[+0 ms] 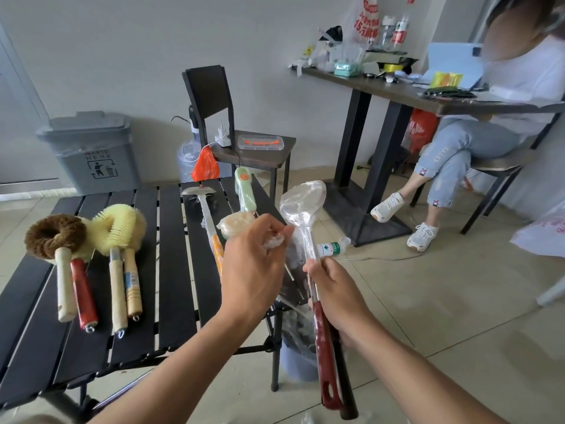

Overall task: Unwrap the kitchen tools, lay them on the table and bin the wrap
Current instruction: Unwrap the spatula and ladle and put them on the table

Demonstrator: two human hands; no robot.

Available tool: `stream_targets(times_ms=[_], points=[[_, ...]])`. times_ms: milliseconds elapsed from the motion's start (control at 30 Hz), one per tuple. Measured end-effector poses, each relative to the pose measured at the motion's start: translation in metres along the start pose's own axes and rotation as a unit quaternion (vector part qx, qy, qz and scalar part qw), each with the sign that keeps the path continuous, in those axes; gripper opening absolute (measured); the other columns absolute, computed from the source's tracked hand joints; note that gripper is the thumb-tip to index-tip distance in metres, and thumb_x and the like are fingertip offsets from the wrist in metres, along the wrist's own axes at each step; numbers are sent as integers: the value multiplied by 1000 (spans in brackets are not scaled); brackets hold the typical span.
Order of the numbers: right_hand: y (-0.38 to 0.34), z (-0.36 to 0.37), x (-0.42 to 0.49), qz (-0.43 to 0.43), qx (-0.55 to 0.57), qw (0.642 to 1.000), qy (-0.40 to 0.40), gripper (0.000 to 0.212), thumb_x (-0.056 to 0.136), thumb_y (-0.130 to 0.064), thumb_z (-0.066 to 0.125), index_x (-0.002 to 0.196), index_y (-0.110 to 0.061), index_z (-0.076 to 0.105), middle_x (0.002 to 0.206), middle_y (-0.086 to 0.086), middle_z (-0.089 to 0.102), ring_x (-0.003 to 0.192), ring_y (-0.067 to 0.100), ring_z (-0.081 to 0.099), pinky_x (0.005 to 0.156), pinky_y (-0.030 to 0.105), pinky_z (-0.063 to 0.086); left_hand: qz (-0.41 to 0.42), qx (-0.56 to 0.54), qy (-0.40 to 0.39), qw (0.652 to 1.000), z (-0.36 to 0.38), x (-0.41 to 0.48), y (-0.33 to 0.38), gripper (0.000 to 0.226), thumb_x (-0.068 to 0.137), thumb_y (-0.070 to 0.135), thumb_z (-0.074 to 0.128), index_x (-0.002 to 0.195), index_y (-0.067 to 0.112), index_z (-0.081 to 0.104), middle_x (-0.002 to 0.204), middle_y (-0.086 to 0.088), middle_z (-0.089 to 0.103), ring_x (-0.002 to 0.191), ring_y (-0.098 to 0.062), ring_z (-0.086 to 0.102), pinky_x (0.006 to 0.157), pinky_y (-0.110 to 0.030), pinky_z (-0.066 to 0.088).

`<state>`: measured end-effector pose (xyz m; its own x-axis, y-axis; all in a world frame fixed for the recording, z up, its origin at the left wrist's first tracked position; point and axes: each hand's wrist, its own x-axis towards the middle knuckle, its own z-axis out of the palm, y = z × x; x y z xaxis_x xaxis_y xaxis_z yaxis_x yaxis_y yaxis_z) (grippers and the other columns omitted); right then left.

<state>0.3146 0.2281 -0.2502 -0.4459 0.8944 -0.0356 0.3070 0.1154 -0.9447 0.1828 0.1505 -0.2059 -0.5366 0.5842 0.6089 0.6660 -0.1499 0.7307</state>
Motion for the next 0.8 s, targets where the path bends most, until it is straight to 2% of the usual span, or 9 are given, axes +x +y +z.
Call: stream_targets(times_ms=[67, 133, 200, 267, 367, 433, 533, 667, 800], points=[[0, -2, 1, -33, -48, 998, 10, 34, 111, -43, 46, 99, -14, 58, 81, 8, 66, 69, 22, 61, 69, 44, 52, 30, -6, -29, 999, 1, -6, 5, 25, 103, 22, 71, 80, 25, 60, 76, 27, 67, 59, 3, 63, 49, -6, 37], [0, -4, 1, -70, -80, 994, 22, 29, 111, -37, 47, 95, -14, 54, 68, -4, 55, 58, 10, 49, 60, 37, 42, 8, -14, -58, 998, 0, -5, 3, 23, 106, 19, 64, 84, 25, 59, 80, 28, 67, 65, 5, 64, 53, -6, 40], [0, -8, 0, -90, -79, 992, 30, 24, 111, -33, 51, 93, -18, 55, 60, -8, 53, 53, 7, 46, 55, 33, 37, -65, -28, -94, 993, -1, -1, -3, 23, 109, 22, 51, 87, 23, 55, 77, 18, 66, 64, 0, 61, 54, -15, 42], [-1, -9, -3, -101, -78, 992, 23, 17, 109, -33, 54, 96, -23, 59, 65, -8, 65, 55, 10, 58, 57, 37, 46, -114, -36, -126, 985, 1, 1, -9, 32, 110, 31, 39, 90, 12, 54, 69, 5, 54, 59, -7, 48, 57, -27, 39], [-4, -5, -11, -115, -74, 991, 4, 7, 105, -28, 58, 100, -28, 61, 74, -2, 72, 62, 17, 67, 62, 43, 54, -97, -54, -148, 983, 4, -1, -7, 50, 105, 52, 57, 88, 4, 60, 72, -10, 59, 61, -15, 50, 59, -37, 44], [-5, 0, -14, -135, -66, 989, 6, 13, 102, -20, 59, 104, -33, 63, 71, -10, 67, 58, 10, 60, 56, 30, 48, -75, -48, -127, 988, 4, 0, -7, 47, 90, 56, 78, 79, 13, 64, 74, -1, 64, 62, -11, 54, 58, -27, 48], [-9, 5, -17, -138, -38, 990, 5, 15, 105, -18, 57, 105, -31, 65, 68, -17, 63, 59, 5, 56, 55, 19, 40, -70, -38, -64, 995, 8, 6, -13, 29, 91, 36, 83, 70, 29, 64, 85, 12, 68, 77, -7, 65, 72, -24, 55], [-18, 13, -25, -111, 46, 993, -16, 36, 108, -55, 46, 100, -26, 67, 85, 5, 71, 78, 22, 67, 71, 32, 52, -39, -19, -8, 999, 8, 6, -15, 24, 96, 23, 79, 75, 28, 68, 92, 21, 69, 84, -7, 68, 70, -12, 47], [-17, 13, -24, -44, 111, 992, -46, 29, 109, -50, 52, 94, -32, 68, 90, 7, 73, 80, 20, 71, 77, 34, 55, -4, 11, 12, 1000, 8, 4, -14, 38, 100, 19, 74, 74, 32, 50, 82, 9, 65, 74, -16, 61, 62, -27, 48]])
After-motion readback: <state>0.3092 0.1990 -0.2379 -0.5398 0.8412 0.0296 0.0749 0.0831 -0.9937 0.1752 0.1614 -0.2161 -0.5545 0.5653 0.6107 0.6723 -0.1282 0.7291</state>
